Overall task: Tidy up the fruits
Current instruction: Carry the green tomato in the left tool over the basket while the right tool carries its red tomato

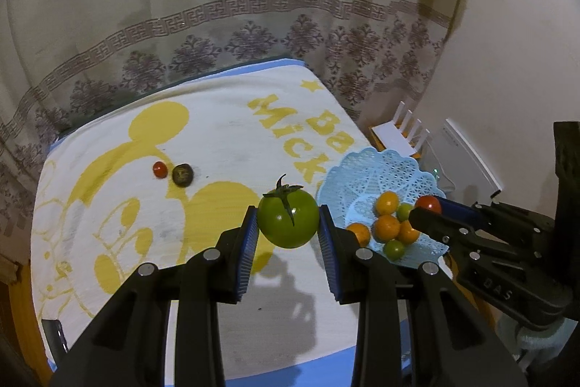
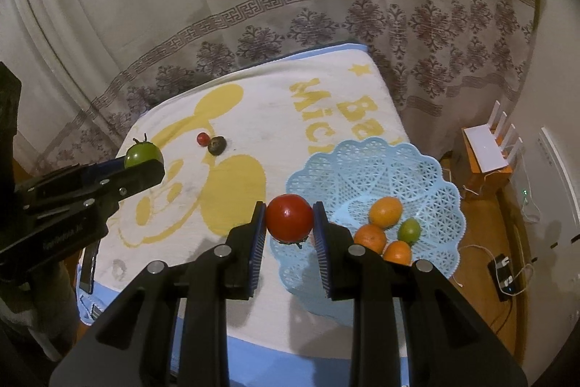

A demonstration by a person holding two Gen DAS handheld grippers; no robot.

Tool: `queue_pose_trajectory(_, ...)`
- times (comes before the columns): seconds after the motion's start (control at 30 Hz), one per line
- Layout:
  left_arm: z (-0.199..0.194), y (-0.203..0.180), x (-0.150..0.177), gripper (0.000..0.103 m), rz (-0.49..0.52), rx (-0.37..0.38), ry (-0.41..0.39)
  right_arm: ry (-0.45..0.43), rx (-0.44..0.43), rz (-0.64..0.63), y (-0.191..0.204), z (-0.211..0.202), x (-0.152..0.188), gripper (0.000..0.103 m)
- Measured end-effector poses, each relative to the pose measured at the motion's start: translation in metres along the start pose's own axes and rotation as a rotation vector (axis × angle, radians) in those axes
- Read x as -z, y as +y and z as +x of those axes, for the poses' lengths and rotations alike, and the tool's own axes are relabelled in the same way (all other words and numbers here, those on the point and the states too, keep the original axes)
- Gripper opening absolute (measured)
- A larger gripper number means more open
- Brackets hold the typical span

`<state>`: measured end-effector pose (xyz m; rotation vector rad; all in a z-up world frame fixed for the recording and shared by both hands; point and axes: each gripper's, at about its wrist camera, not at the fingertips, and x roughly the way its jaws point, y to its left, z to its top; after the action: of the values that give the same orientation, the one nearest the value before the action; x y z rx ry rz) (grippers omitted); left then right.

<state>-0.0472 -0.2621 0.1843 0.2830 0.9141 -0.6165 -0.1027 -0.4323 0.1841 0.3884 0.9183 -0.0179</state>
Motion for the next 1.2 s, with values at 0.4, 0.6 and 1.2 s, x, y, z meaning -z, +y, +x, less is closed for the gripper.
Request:
queue_pose_trajectory(0.4, 0.015, -0.035, -0.002, 0.033, 0.049, 0.043, 0.019, 0.005, 0.035, 0.036, -0.030, -0.005, 0.002, 0.027)
queue_pose_trajectory(0.6, 0.026, -0.047, -0.004, 0.033, 0.061, 0.065, 0.040, 0.013, 0.046, 0.059, -0.045, -0.004, 0.006, 0.027)
queue_pose_trajectory(1.2, 0.048, -0.064, -0.008, 0.034, 0.100, 0.079, 0.088, 0.045, 0.058, 0.099, -0.068, 0.013, 0.005, 0.027)
